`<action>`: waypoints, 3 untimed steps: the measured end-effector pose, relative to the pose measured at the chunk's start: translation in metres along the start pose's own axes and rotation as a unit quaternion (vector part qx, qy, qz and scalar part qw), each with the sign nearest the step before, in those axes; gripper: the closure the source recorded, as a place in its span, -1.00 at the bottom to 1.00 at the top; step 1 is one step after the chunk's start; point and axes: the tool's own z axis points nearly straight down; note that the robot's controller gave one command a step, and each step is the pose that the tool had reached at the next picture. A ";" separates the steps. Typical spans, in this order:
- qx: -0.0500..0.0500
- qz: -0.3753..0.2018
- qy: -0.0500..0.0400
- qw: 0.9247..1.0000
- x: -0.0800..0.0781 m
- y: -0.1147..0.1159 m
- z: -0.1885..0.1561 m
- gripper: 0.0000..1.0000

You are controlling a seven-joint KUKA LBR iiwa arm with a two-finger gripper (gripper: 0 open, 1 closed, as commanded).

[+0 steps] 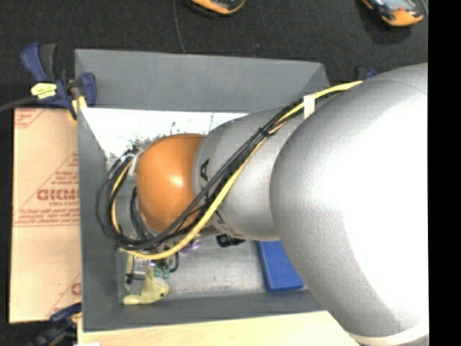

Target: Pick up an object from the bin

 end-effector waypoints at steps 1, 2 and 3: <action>-0.004 0.147 -0.006 0.989 0.007 -0.007 0.057 -1.00; -0.003 0.082 -0.003 0.997 0.008 -0.023 0.060 1.00; -0.003 0.082 -0.003 0.997 0.008 -0.023 0.060 1.00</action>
Offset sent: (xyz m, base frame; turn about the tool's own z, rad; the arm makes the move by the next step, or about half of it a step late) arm -0.0119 -0.0205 -0.0604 0.1615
